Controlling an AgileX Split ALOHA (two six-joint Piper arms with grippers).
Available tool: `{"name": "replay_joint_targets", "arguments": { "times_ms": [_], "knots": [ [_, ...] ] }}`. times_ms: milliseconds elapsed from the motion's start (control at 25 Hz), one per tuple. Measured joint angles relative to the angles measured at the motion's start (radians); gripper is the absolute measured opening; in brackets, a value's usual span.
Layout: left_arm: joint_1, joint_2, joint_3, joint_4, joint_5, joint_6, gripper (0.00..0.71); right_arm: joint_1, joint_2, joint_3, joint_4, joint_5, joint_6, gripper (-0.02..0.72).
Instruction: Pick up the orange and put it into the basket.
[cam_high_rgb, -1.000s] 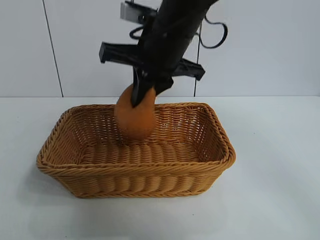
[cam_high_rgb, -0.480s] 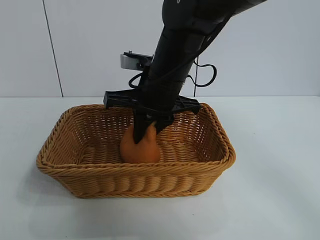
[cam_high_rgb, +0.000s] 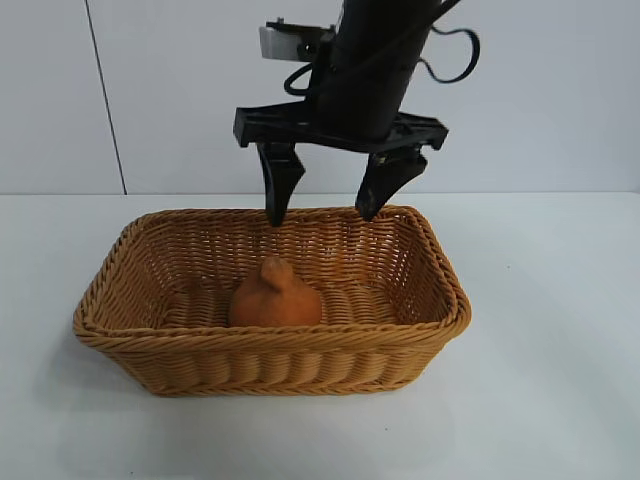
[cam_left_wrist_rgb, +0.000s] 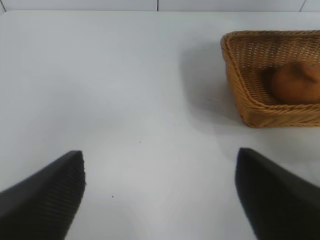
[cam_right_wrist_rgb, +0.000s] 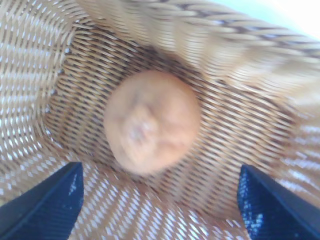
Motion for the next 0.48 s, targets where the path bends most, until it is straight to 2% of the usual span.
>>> {"name": "replay_joint_targets", "arguments": {
  "times_ms": [200,400,480],
  "knots": [
    [0.000,0.000,0.000,0.000,0.000,0.000,0.585,-0.026,-0.017,-0.082,-0.040,0.167,0.014,0.580],
    [0.000,0.000,0.000,0.000,0.000,0.000,0.585,-0.078,-0.017,-0.162,-0.045,0.185,0.014,0.580],
    [0.000,0.000,0.000,0.000,0.000,0.000,0.585,-0.144,-0.017,-0.176,-0.045,0.186,0.014,0.580]
  ]
}}
